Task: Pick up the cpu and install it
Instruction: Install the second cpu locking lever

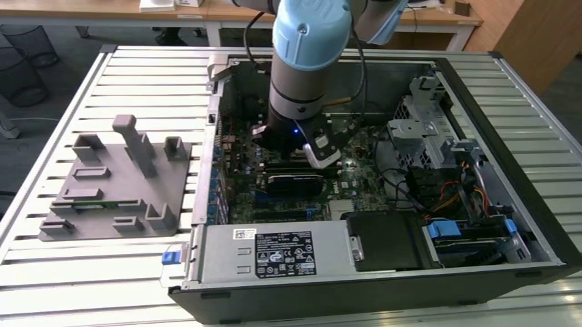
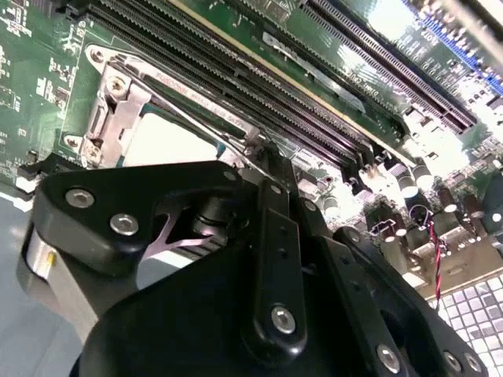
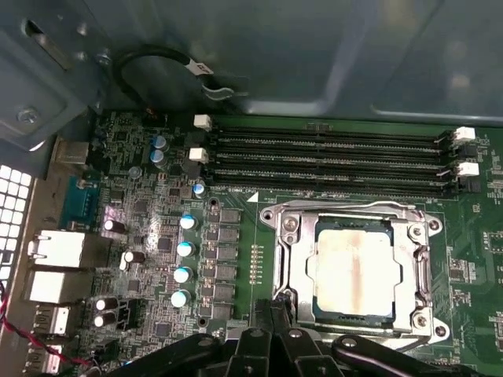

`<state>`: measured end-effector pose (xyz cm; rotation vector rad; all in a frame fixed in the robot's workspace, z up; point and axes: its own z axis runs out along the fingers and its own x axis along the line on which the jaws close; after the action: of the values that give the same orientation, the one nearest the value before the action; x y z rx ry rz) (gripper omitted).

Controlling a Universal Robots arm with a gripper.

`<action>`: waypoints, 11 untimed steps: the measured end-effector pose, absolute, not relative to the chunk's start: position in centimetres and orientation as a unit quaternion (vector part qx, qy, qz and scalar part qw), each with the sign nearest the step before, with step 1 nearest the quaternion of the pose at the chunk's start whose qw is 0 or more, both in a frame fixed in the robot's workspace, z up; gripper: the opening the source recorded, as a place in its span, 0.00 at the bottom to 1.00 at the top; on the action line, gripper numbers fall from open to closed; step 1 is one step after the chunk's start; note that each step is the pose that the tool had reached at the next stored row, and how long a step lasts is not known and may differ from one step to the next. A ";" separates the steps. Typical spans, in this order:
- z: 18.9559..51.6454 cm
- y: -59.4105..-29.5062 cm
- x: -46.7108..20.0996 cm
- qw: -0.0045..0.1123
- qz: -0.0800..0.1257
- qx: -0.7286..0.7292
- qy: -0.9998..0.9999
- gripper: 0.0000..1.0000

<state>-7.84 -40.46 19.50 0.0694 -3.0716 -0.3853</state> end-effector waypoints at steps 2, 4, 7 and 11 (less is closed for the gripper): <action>19.5 -40.5 -7.8 0.023 -0.125 0.022 -0.992 0.11; 19.9 -40.5 -7.8 0.023 -0.125 0.022 -0.992 0.11; 20.8 -40.5 -7.8 0.023 -0.125 0.022 -0.992 0.11; 21.6 -40.5 -7.8 0.023 -0.125 0.022 -0.992 0.11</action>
<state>-7.81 -40.47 21.57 0.0693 -3.0701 -0.3874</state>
